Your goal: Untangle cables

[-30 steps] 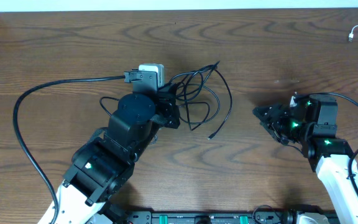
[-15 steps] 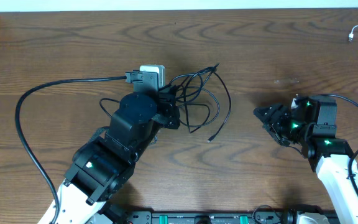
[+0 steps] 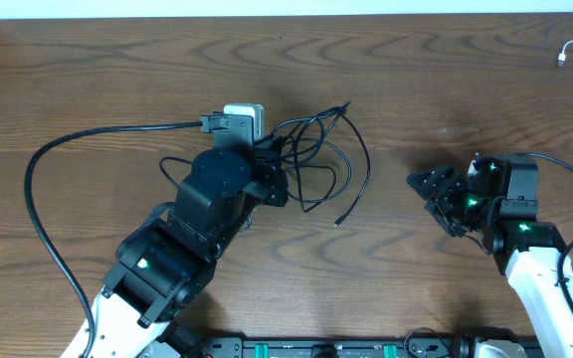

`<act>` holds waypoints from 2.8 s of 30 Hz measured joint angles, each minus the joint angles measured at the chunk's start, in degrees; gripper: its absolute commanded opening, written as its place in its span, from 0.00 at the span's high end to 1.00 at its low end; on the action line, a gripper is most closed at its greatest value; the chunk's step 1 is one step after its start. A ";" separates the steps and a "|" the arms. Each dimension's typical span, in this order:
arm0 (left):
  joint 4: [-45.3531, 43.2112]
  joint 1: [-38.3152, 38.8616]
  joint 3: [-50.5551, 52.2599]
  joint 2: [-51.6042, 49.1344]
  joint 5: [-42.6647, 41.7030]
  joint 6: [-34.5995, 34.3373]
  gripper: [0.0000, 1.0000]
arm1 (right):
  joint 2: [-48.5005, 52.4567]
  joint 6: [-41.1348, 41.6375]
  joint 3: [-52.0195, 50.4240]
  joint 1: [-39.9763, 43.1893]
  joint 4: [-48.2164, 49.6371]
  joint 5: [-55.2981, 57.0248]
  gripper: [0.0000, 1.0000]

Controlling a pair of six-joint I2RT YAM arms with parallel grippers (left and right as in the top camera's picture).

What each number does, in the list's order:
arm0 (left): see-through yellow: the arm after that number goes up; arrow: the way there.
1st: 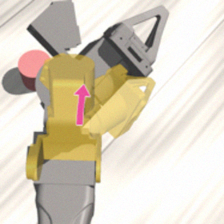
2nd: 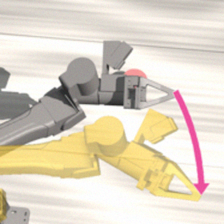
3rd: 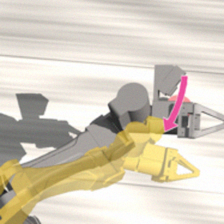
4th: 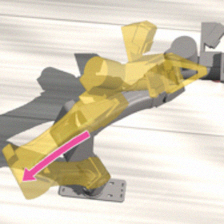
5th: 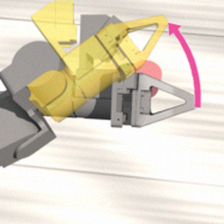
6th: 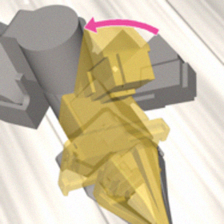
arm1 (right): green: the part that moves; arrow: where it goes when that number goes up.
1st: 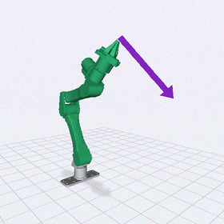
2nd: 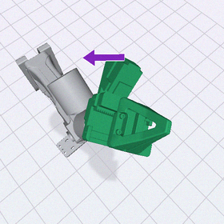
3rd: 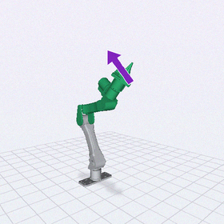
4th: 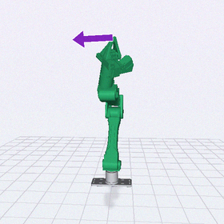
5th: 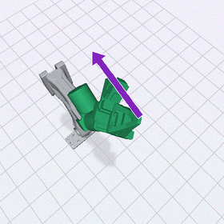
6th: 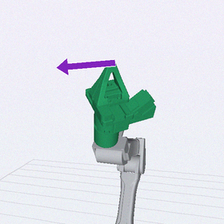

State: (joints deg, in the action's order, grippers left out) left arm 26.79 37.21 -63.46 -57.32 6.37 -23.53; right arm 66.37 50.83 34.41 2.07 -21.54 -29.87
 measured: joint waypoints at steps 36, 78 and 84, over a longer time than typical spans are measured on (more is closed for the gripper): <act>0.20 0.00 0.00 0.00 0.00 -0.02 0.93 | 0.00 -0.20 0.00 0.00 -0.48 2.60 0.01; -2.95 -0.02 0.00 -2.84 -8.92 -5.09 0.92 | 0.00 -0.20 0.00 0.00 -0.50 2.71 0.01; -2.84 -0.02 0.00 -9.66 -10.27 -6.75 0.92 | 0.00 -0.20 0.00 0.00 -0.48 2.71 0.01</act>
State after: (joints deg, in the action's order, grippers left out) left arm 23.94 37.19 -63.46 -66.98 -3.90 -30.28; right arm 66.37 50.63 34.41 2.07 -22.02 -27.16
